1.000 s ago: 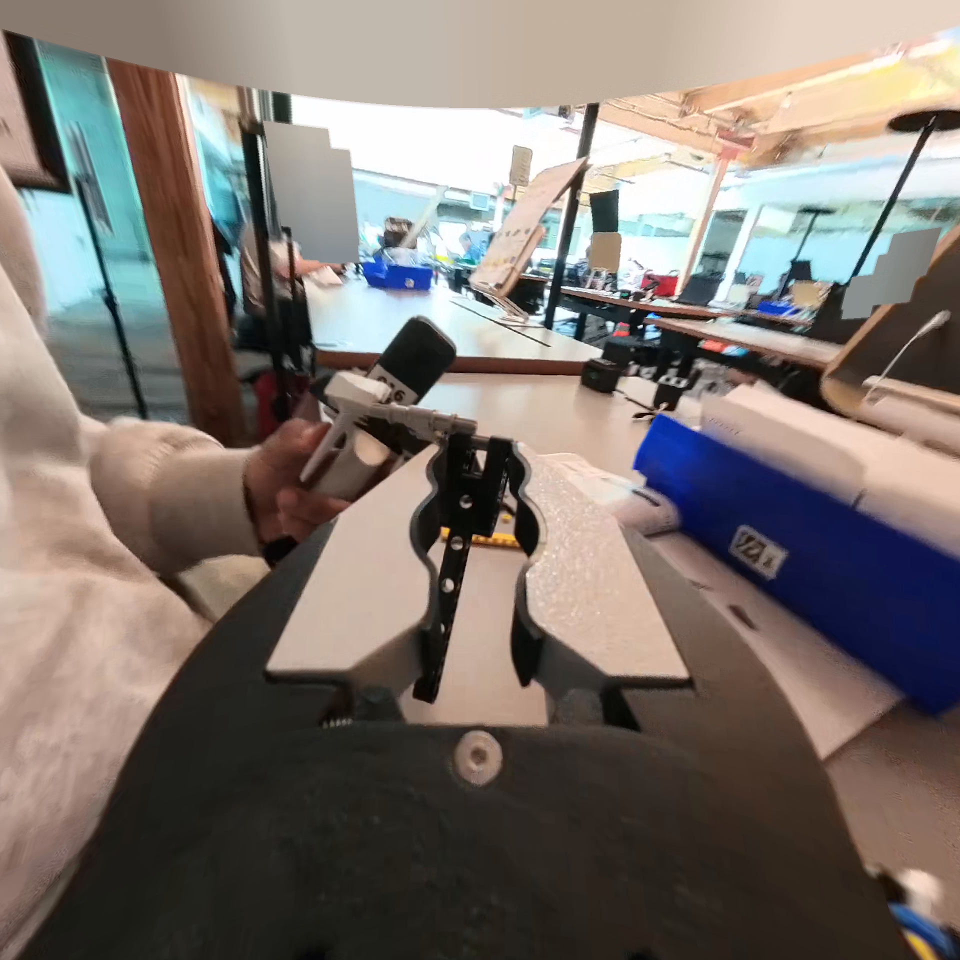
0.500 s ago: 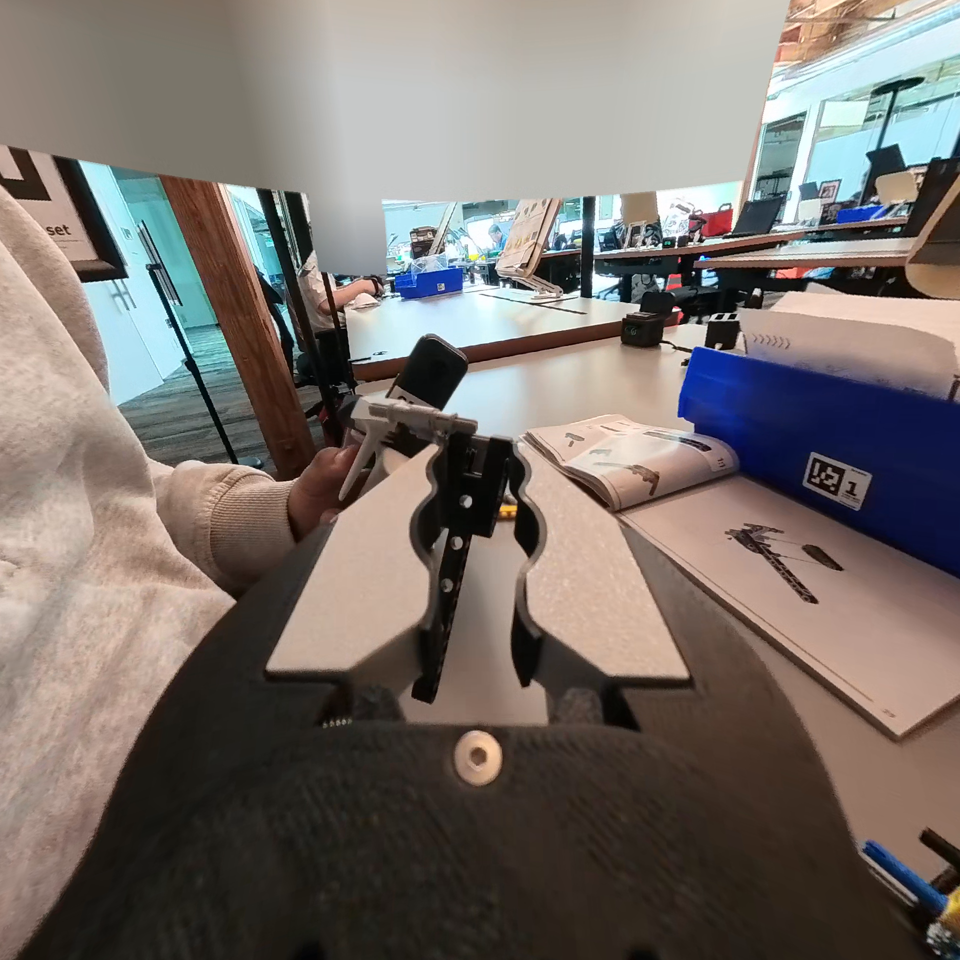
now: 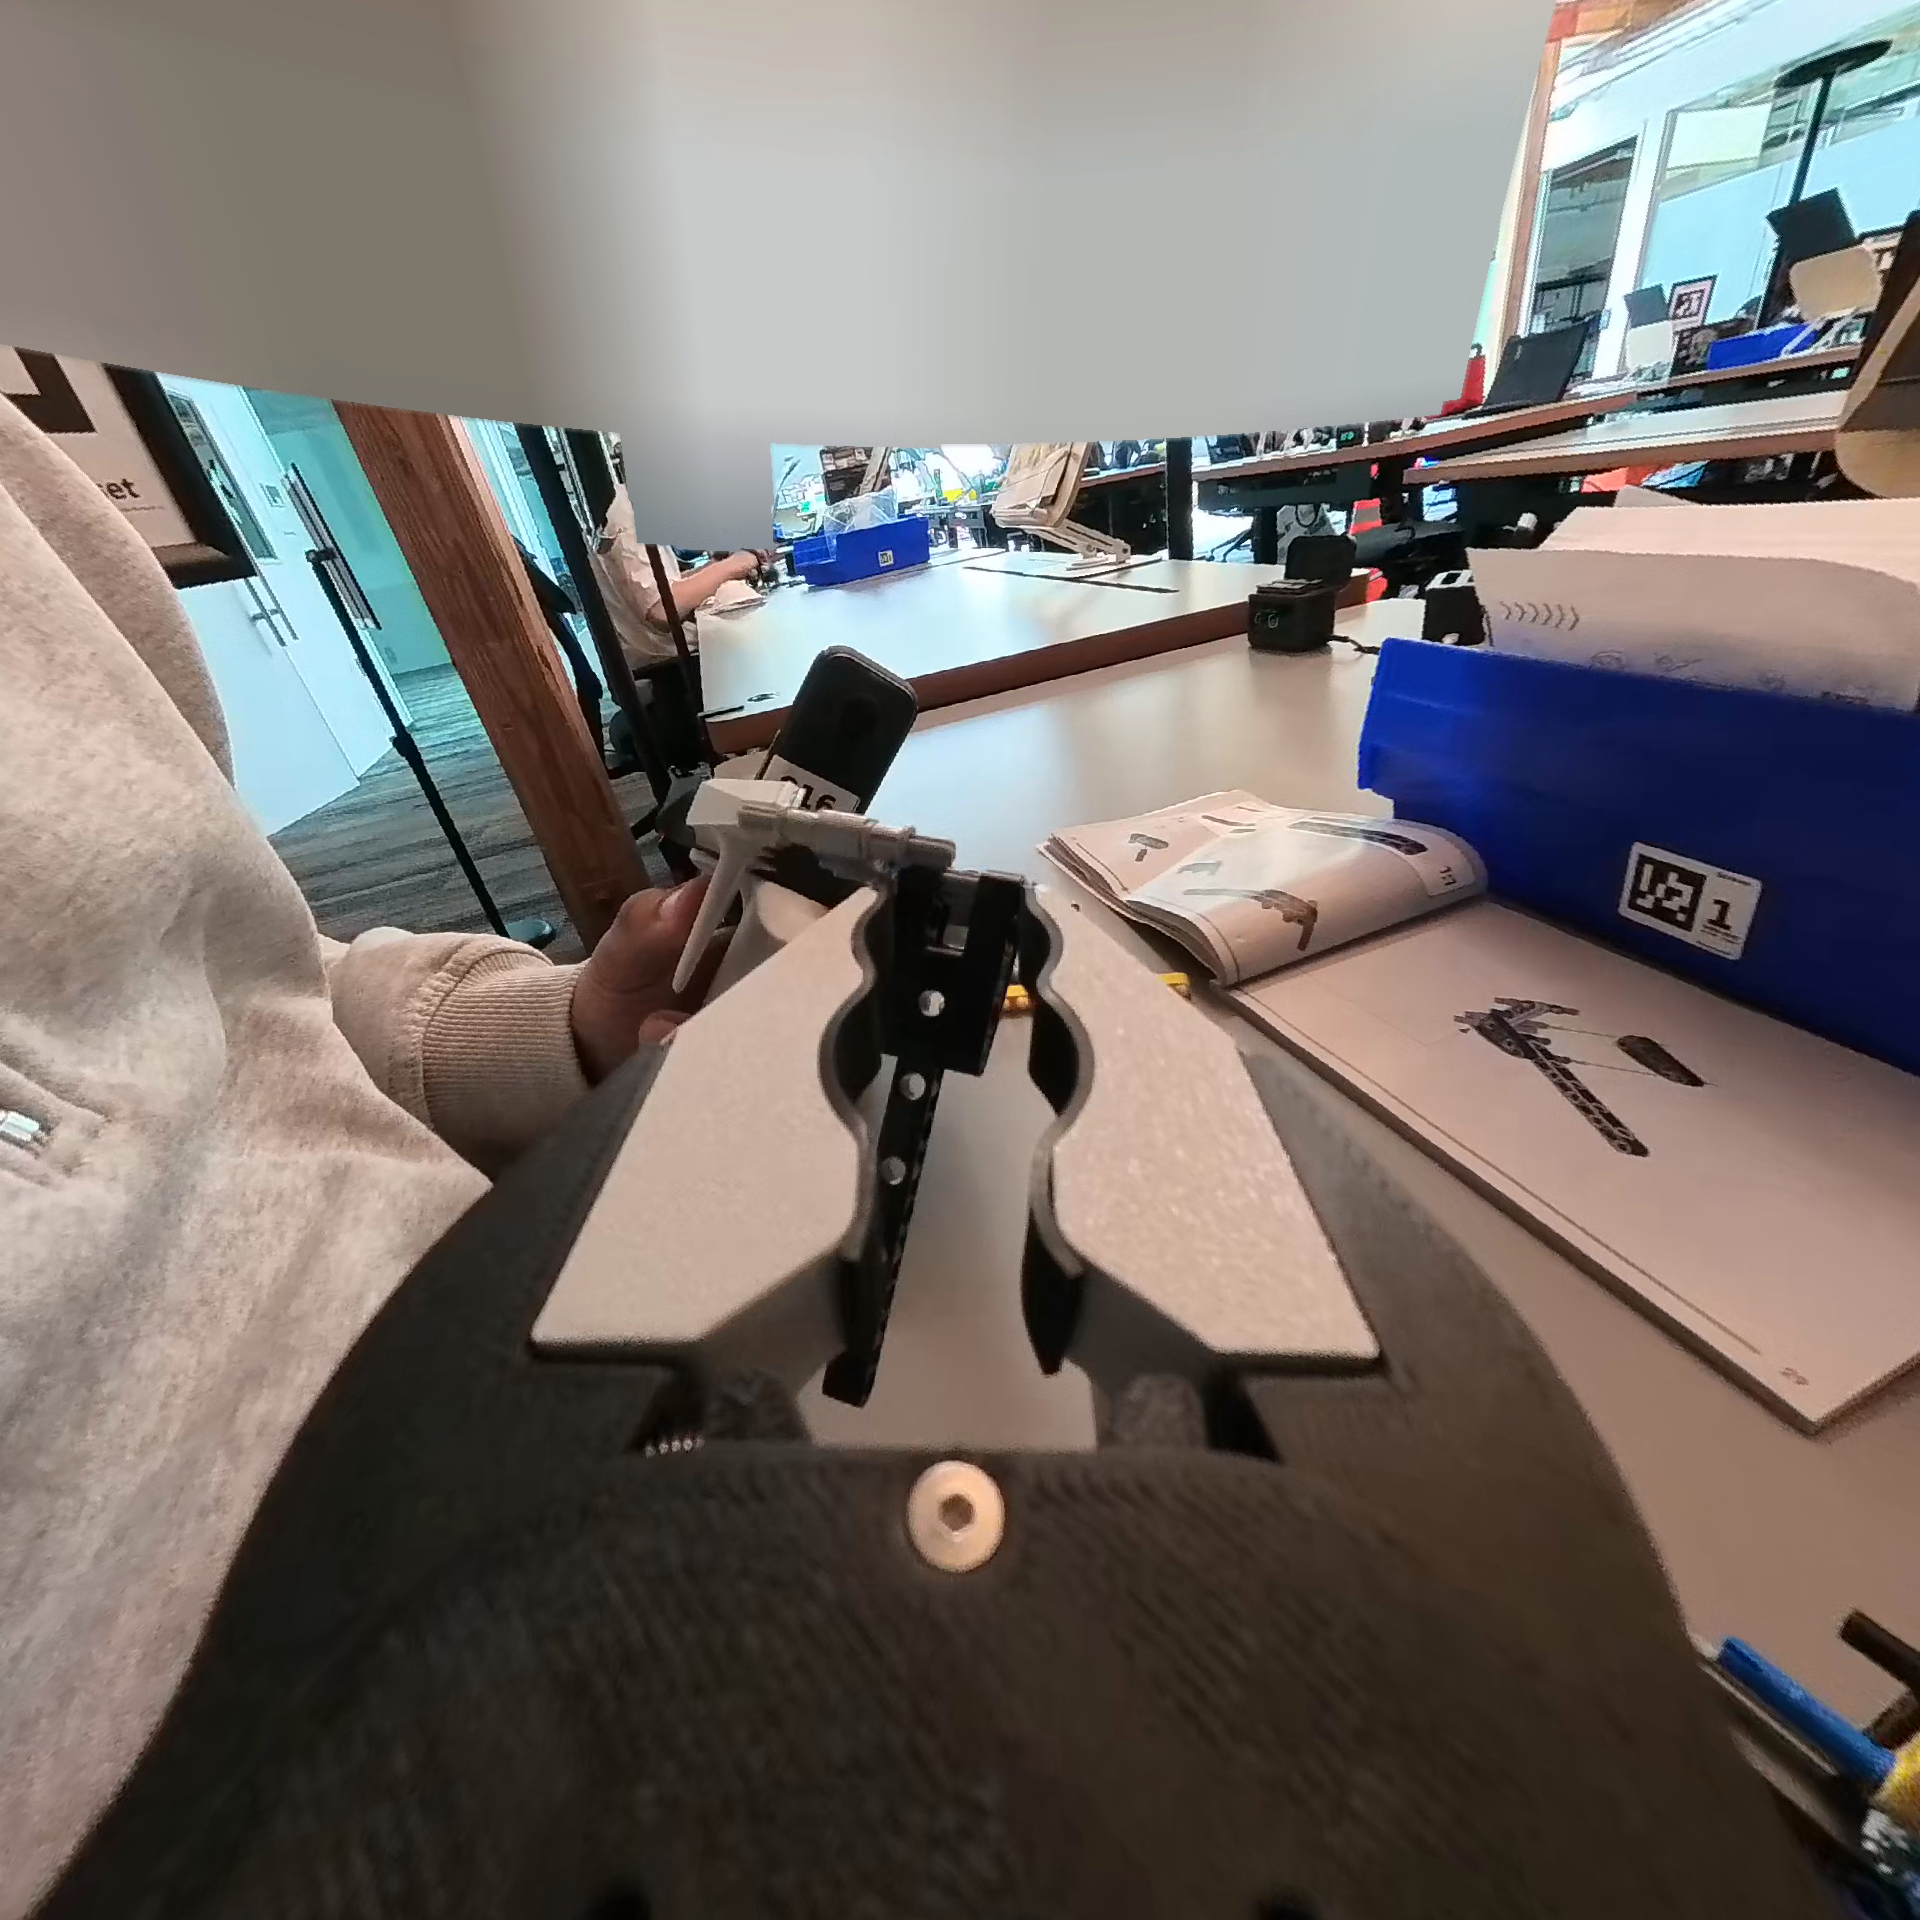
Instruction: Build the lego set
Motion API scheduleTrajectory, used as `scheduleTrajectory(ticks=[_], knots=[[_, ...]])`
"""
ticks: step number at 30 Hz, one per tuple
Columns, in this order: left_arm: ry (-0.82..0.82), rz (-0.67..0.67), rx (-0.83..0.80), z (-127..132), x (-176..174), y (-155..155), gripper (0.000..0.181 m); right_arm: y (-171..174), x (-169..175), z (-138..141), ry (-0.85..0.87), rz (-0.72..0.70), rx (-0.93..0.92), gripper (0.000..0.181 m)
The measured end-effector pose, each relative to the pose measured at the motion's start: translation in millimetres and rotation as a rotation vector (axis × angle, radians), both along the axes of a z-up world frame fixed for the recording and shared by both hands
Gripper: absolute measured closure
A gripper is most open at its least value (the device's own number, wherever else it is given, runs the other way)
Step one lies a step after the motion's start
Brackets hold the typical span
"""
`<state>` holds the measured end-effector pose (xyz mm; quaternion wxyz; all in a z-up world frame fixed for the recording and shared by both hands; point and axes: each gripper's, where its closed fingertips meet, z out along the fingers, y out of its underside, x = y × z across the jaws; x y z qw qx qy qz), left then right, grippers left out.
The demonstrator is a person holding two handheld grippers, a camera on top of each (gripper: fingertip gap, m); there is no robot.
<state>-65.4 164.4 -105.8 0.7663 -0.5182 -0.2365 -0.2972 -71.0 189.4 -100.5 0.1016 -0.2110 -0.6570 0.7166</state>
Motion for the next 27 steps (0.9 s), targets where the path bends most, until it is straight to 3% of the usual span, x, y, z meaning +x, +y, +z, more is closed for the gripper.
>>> scheduleTrajectory(ticks=[27], knots=[[-0.012,-0.007,-0.006,-1.4,-0.4,0.7,0.131,-2.2,0.0,-5.8,-0.008,0.001,0.031,0.159]])
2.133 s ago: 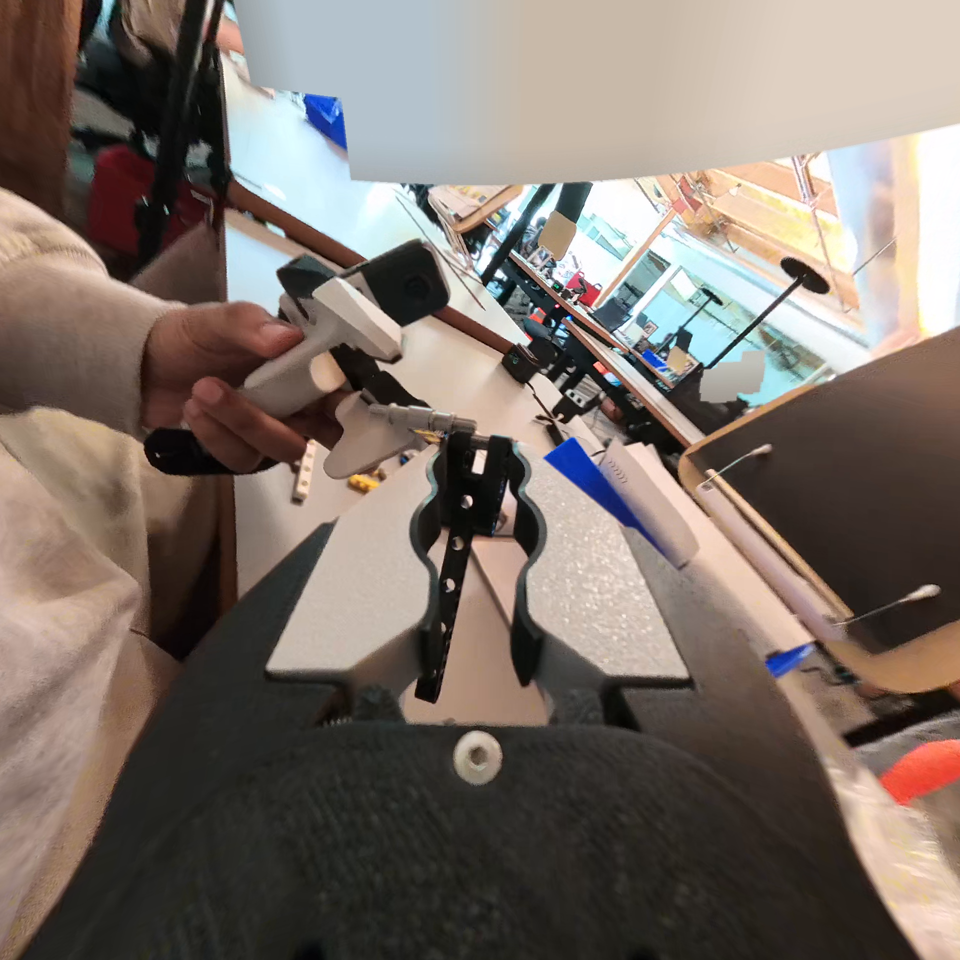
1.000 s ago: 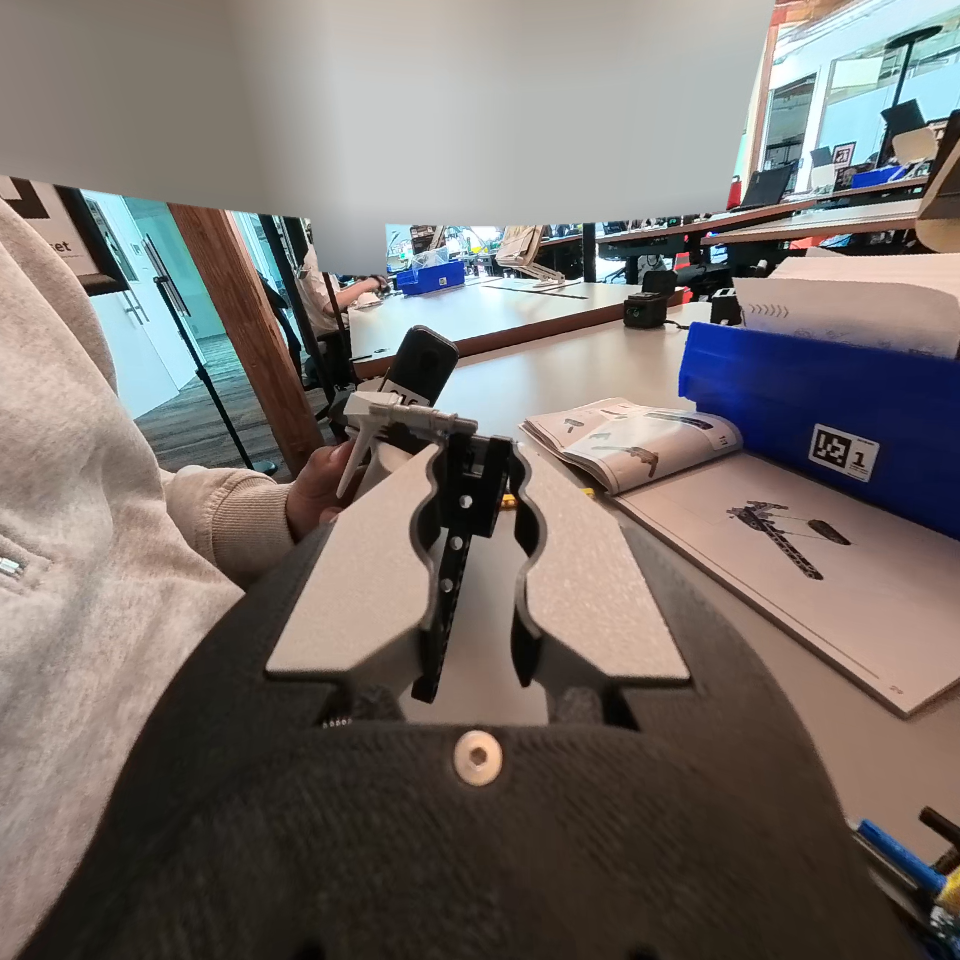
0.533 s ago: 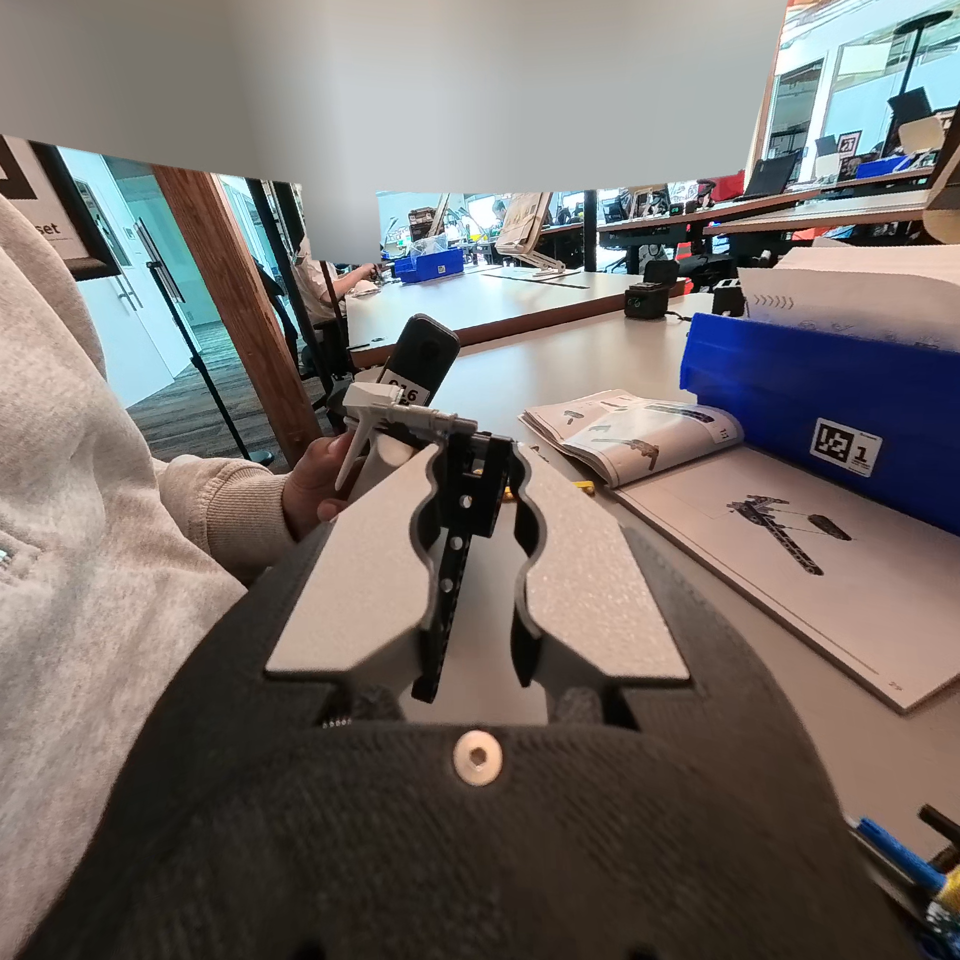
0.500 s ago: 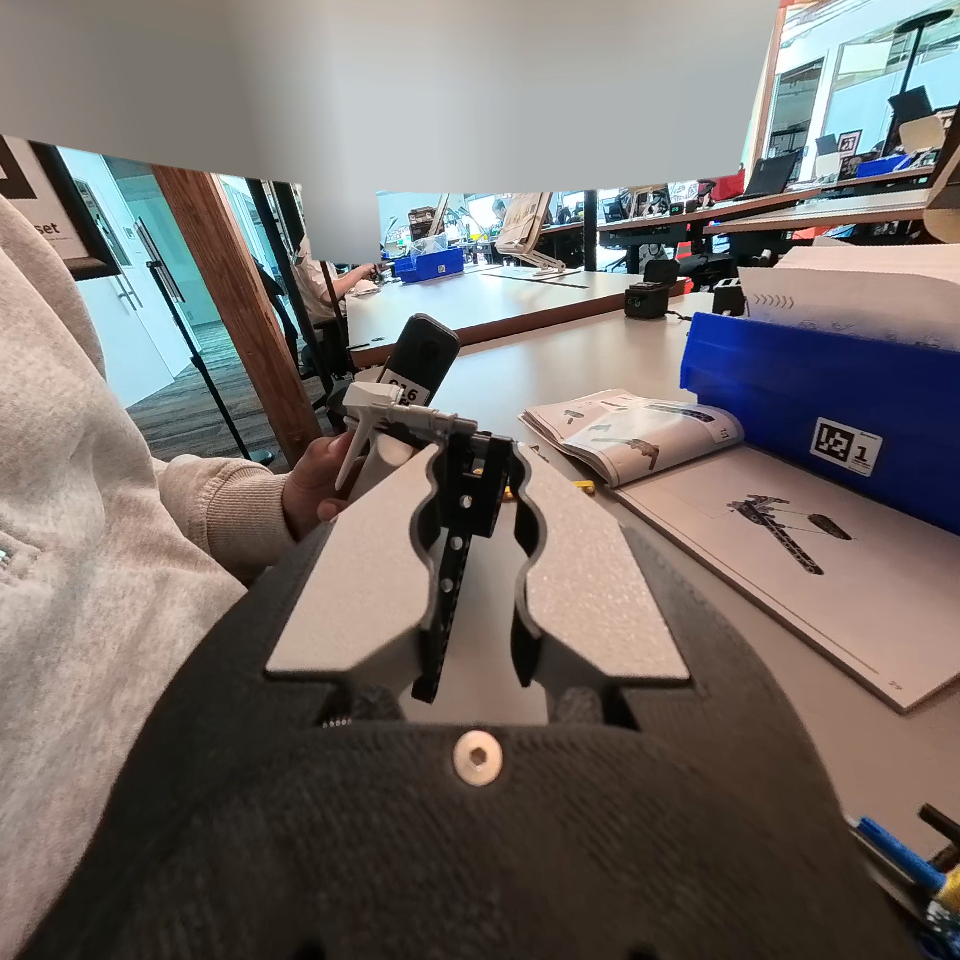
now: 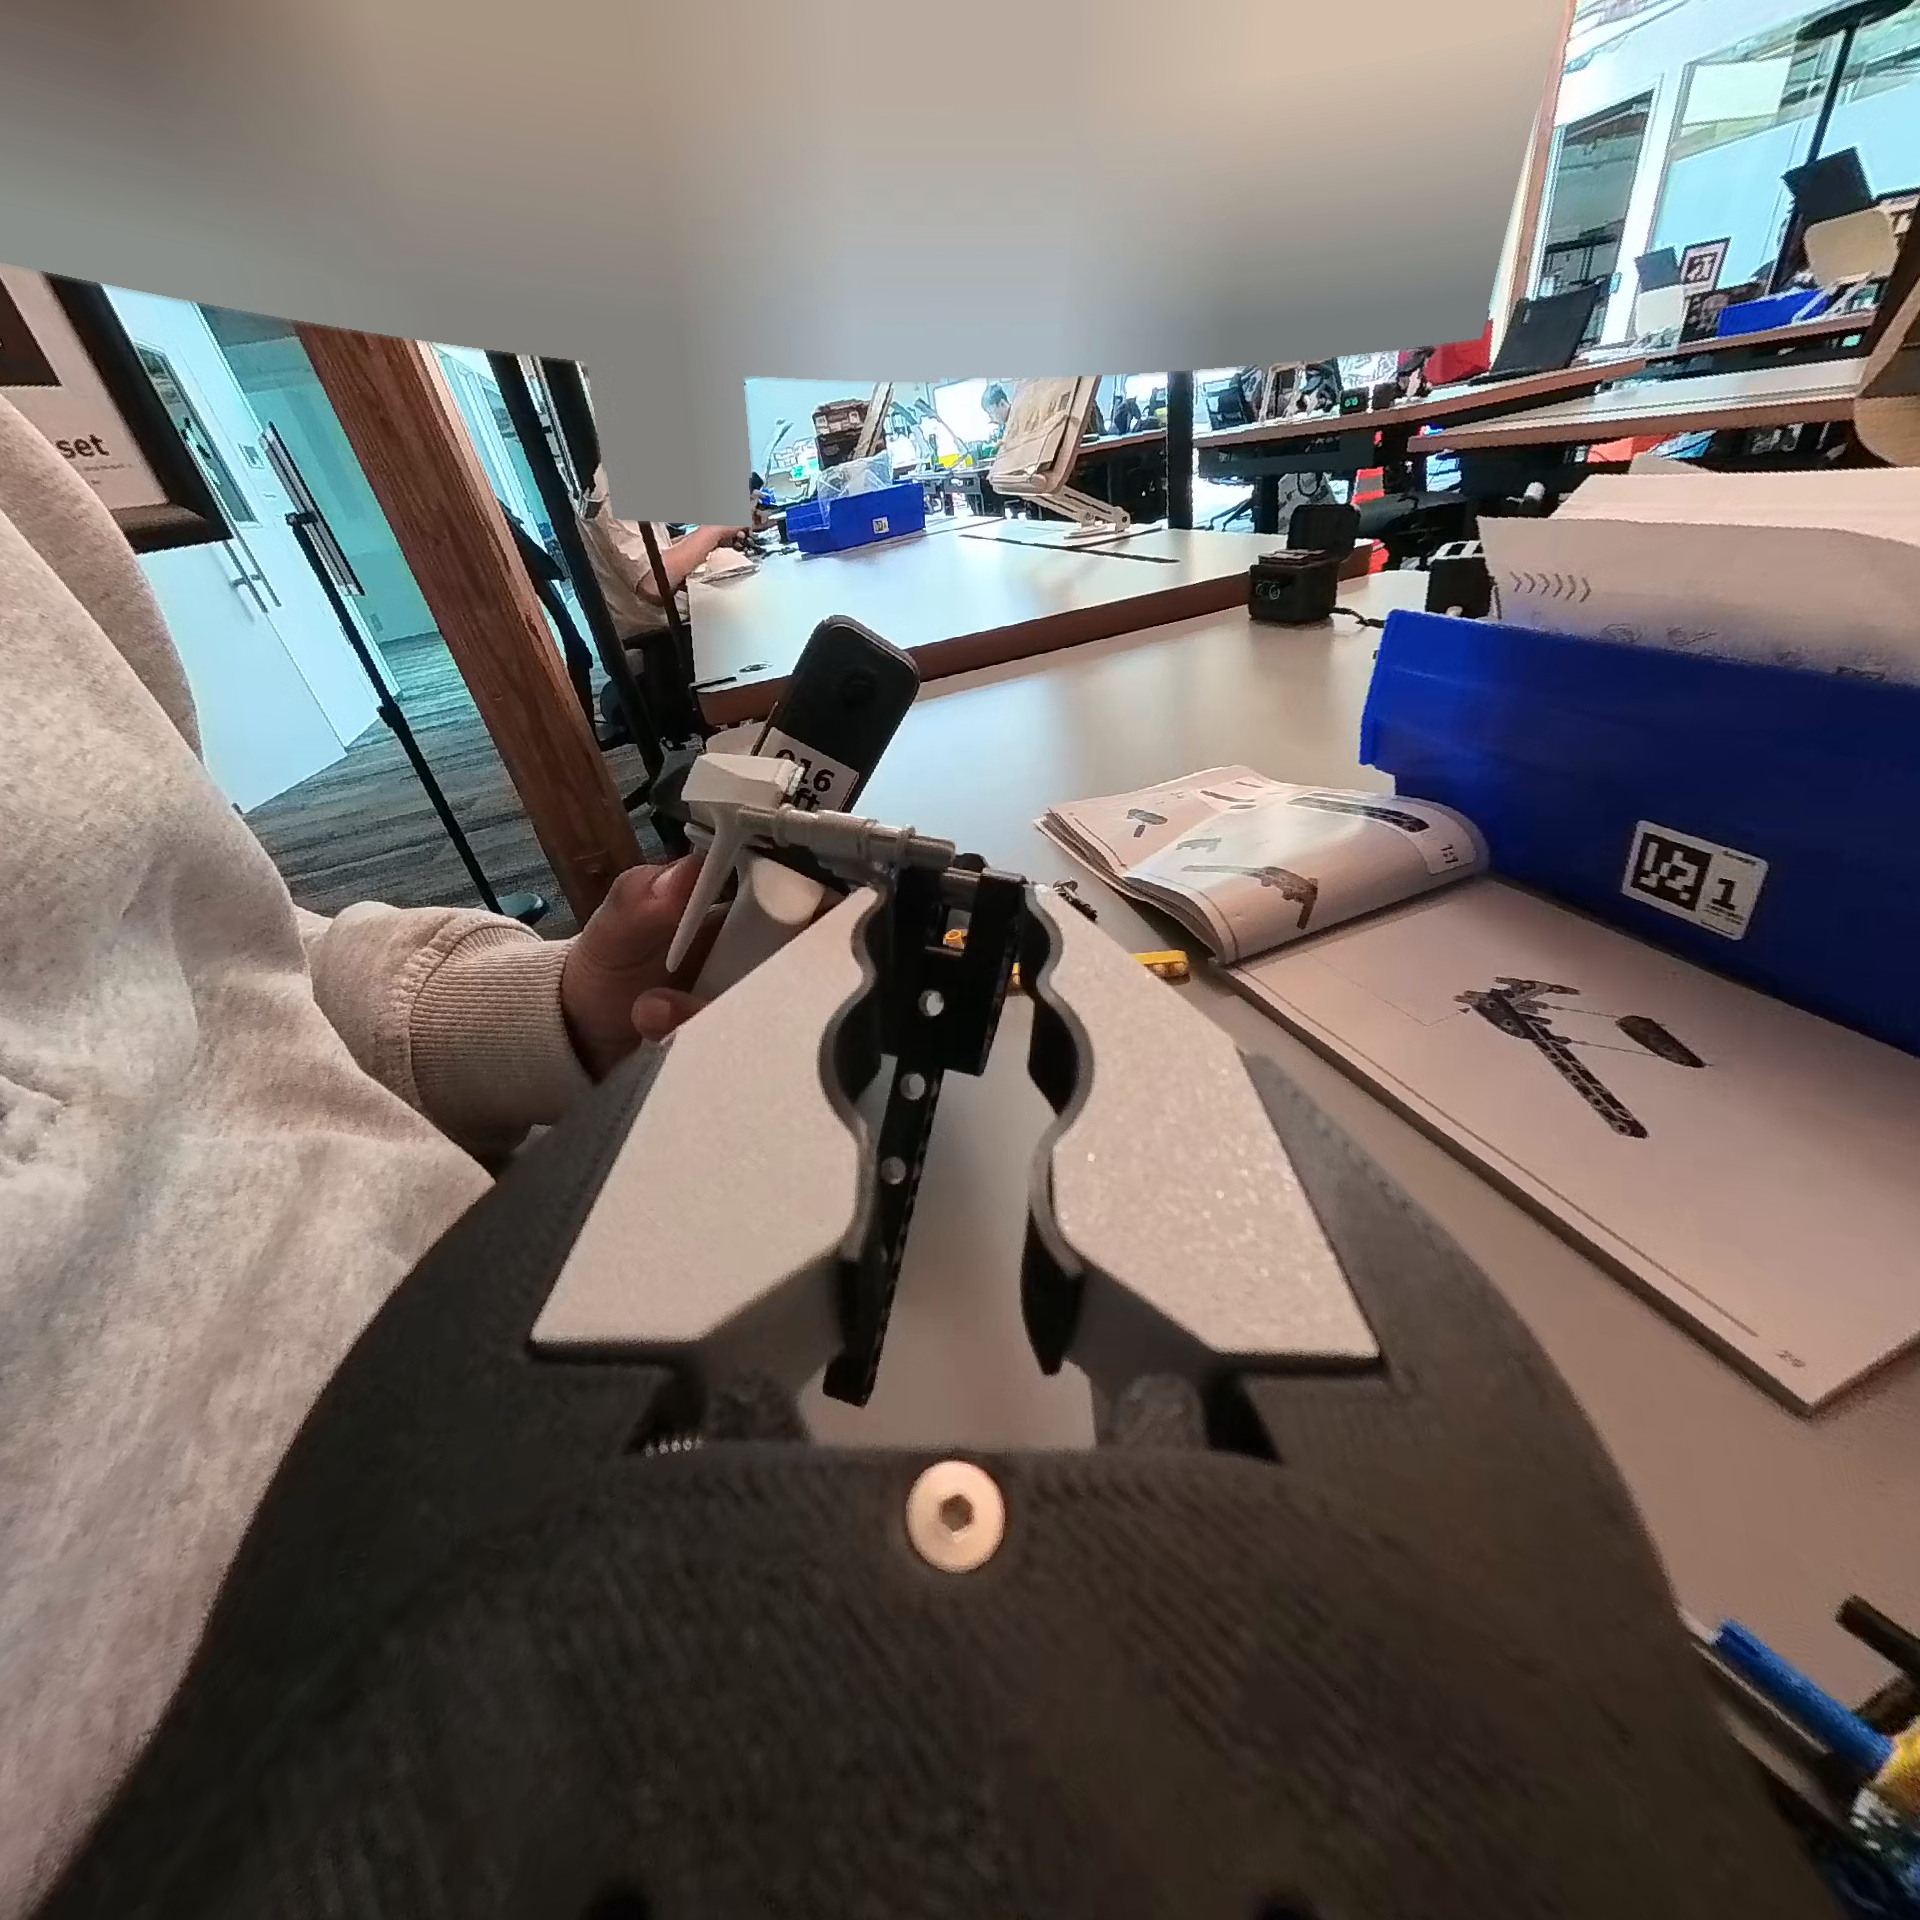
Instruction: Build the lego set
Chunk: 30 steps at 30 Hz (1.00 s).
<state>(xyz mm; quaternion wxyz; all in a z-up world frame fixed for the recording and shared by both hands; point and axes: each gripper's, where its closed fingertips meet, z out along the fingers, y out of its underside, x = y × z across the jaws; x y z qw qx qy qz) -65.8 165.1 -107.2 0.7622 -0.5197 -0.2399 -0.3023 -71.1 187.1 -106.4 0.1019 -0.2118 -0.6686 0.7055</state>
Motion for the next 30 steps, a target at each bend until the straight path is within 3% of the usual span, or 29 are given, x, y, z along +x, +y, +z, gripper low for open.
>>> scheduleTrajectory(ticks=[30], knots=[[-0.008,-0.002,0.000,-0.4,-1.2,0.7,0.131,-0.7,-1.0,-3.7,-0.013,0.000,0.013,0.159]])
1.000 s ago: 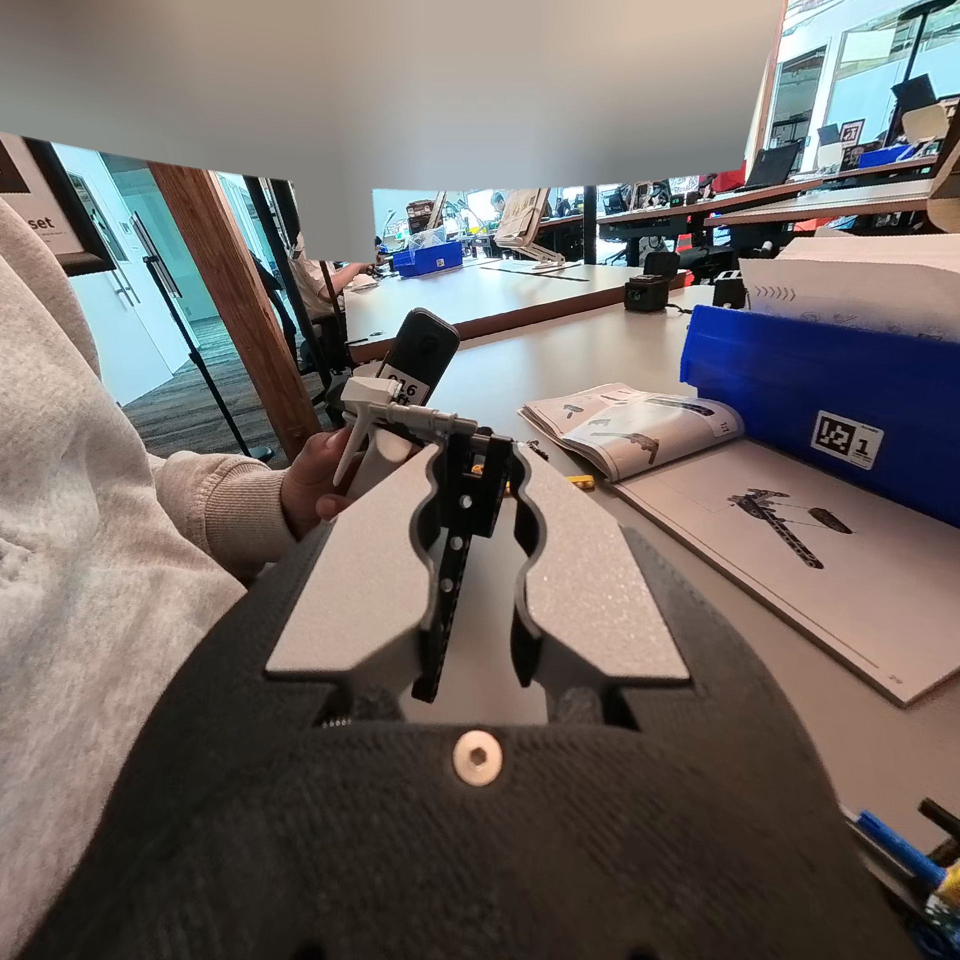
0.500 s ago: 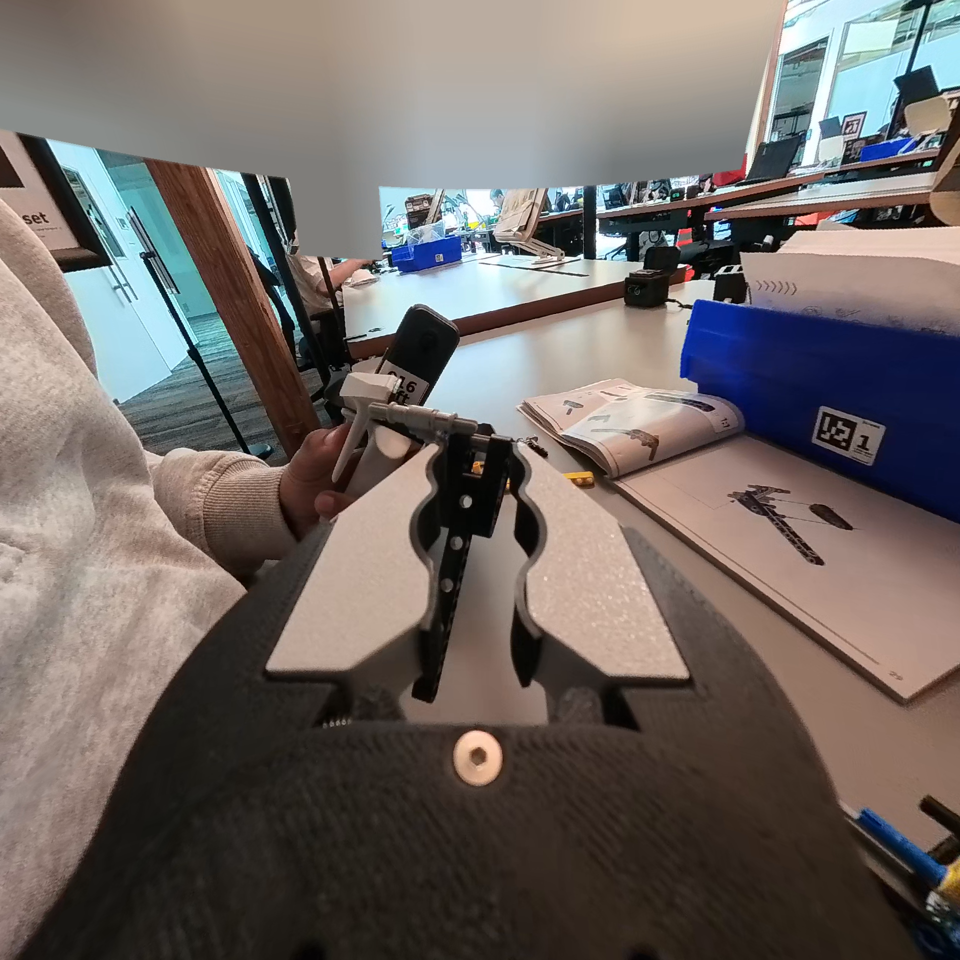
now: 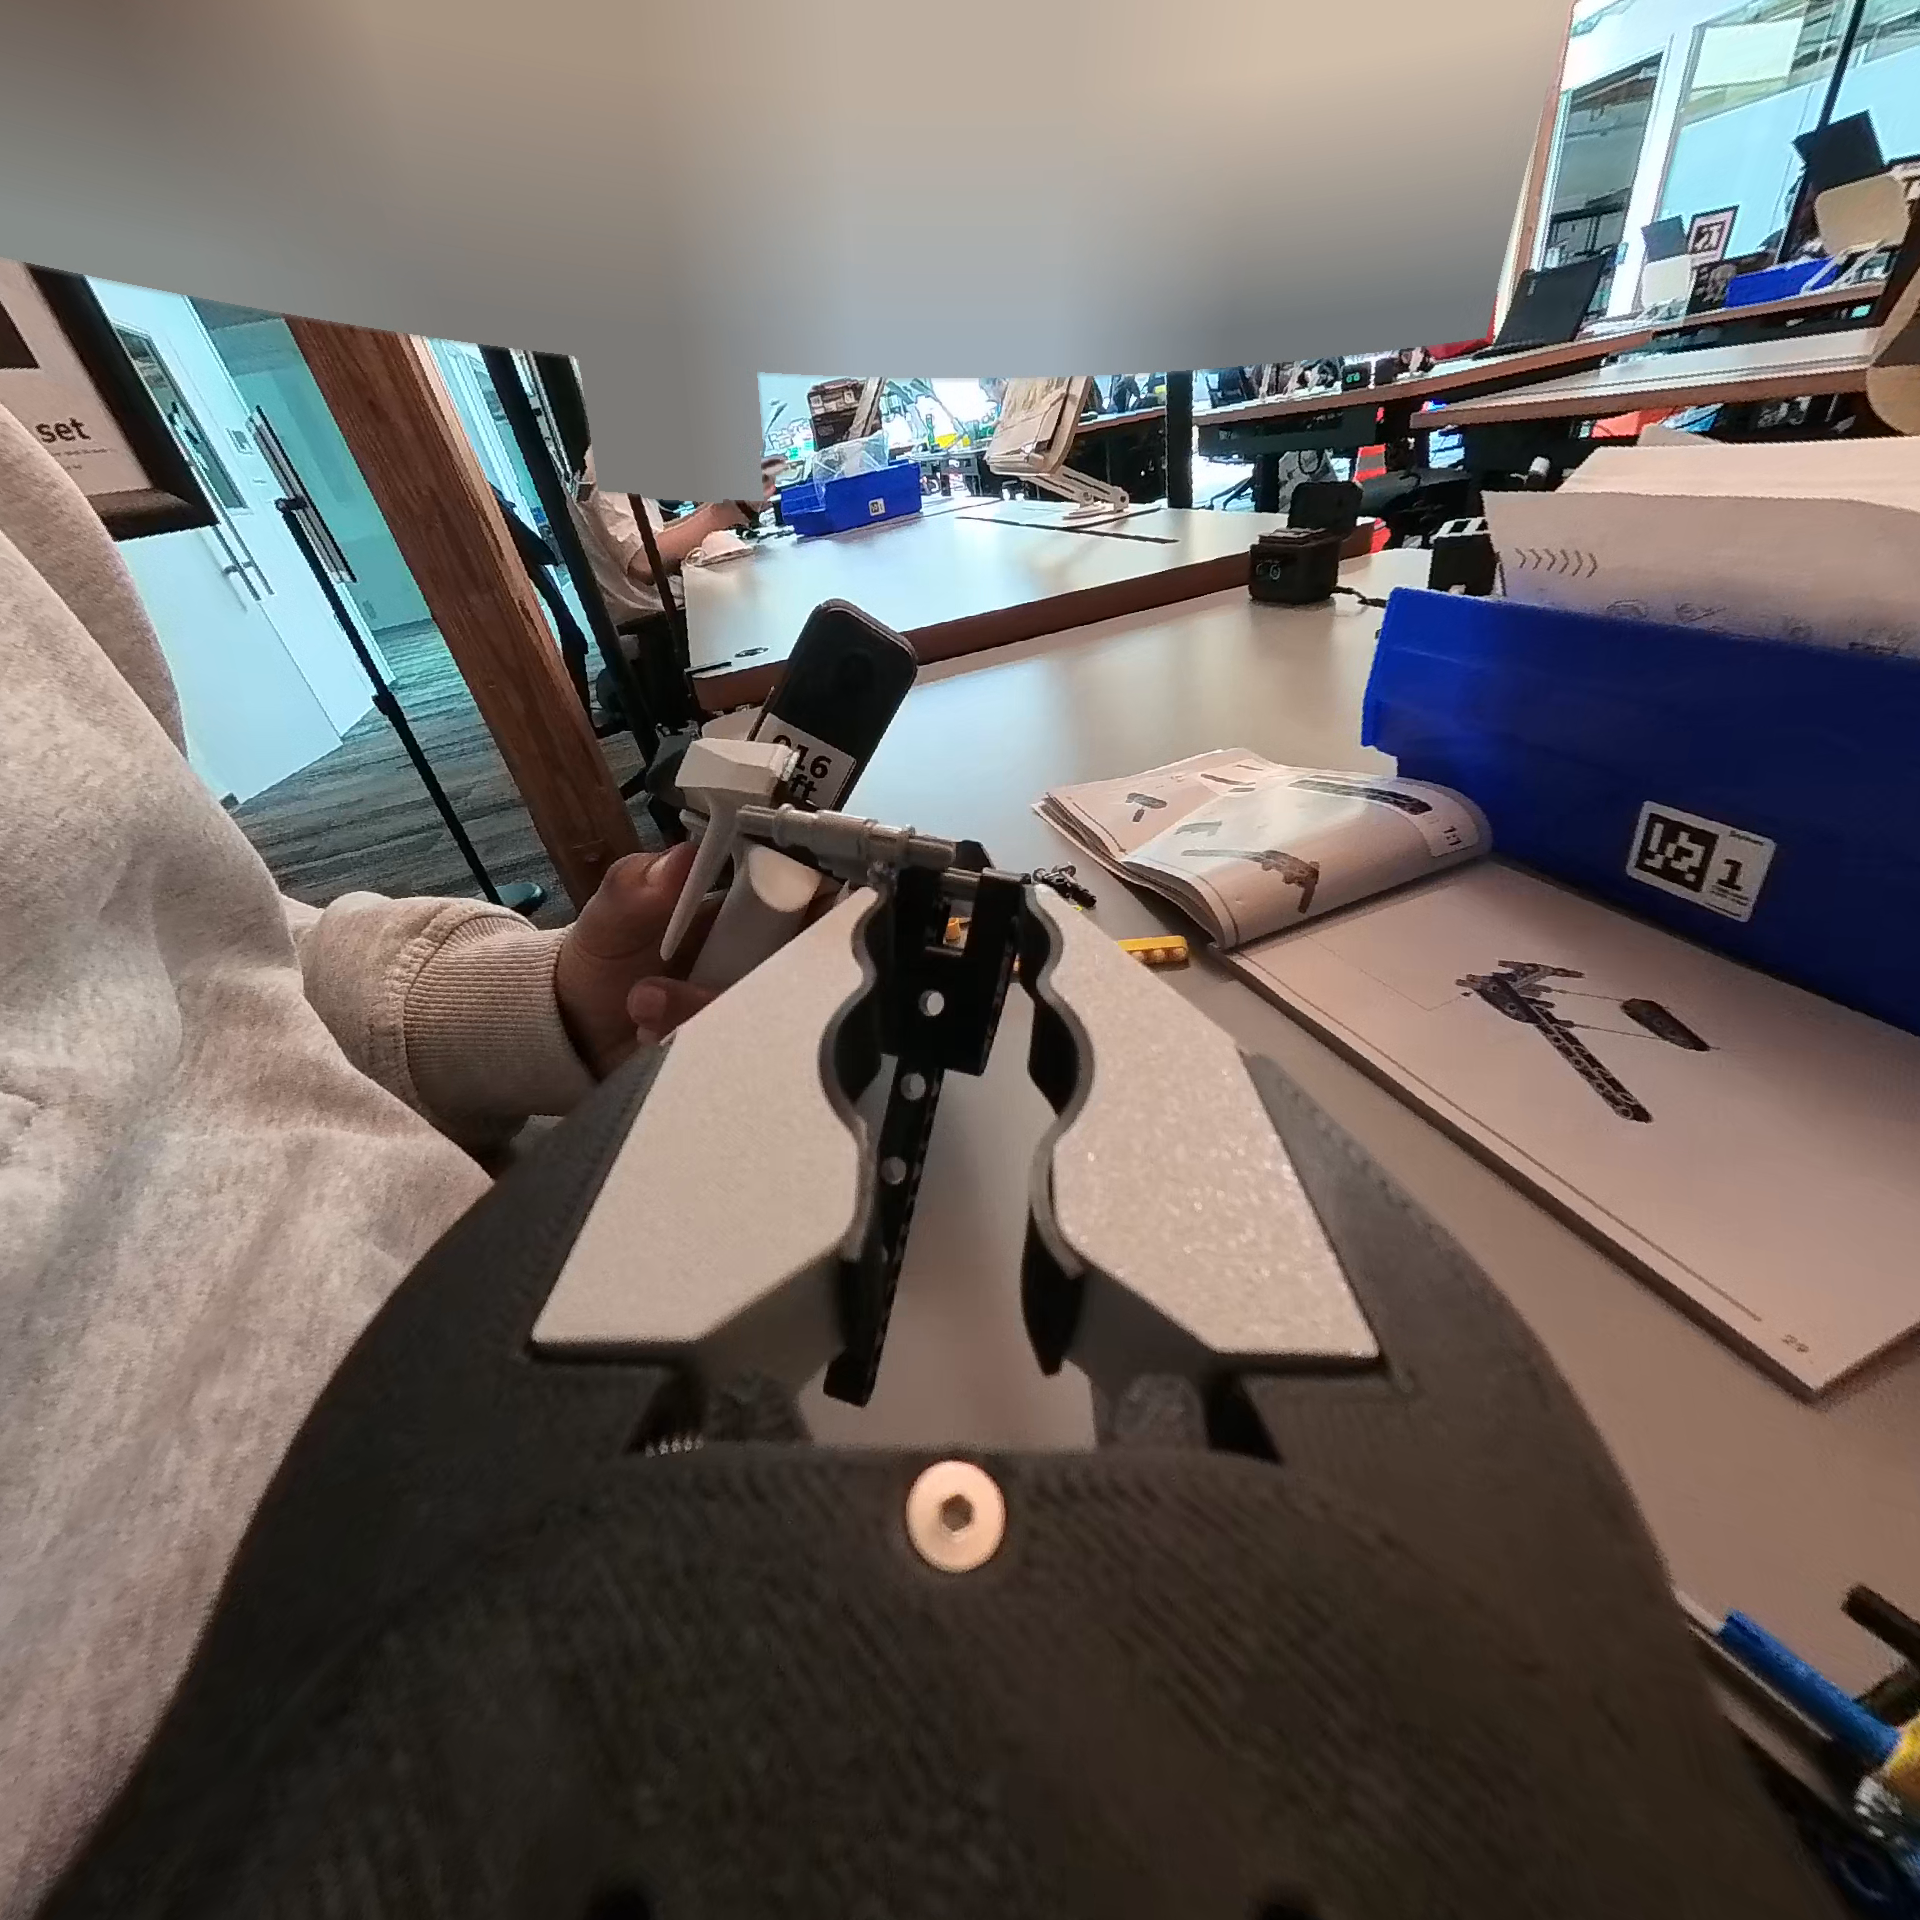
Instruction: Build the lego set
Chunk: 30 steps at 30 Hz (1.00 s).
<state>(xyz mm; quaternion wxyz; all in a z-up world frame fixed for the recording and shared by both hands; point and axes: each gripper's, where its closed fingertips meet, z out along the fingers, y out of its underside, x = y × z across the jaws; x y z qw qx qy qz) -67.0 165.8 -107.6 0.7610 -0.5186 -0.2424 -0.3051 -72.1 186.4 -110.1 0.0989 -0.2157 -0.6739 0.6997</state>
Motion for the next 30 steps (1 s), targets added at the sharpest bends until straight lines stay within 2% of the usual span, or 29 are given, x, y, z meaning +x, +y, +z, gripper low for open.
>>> scheduleTrajectory(ticks=[11,14,17,19,21,23,27,30], knots=[[0.000,0.007,-0.002,0,-1,0,0.131,0,-1,-1,-0.005,-0.005,0.009,0.159],[-0.006,0.091,-0.057,-4,-15,0,0.133,6,-7,-1,-0.015,-0.047,0.020,0.159],[-0.087,0.307,-0.252,-20,-58,-3,0.146,18,-12,0,-0.037,-0.105,0.045,0.159],[-0.120,0.404,-0.395,-26,-83,0,0.146,29,-14,-2,-0.038,-0.155,0.087,0.159],[-0.046,0.377,-0.617,-36,-95,20,0.142,39,-12,-6,-0.038,-0.196,0.119,0.159],[0.097,0.395,-0.827,-46,-111,41,0.132,46,-8,-9,-0.048,-0.210,0.126,0.159],[0.287,0.460,-1.132,-72,-151,72,0.112,53,-4,-7,-0.054,-0.200,0.104,0.159],[0.261,0.416,-1.209,-93,-159,90,0.104,56,-4,-11,-0.059,-0.199,0.106,0.159]])
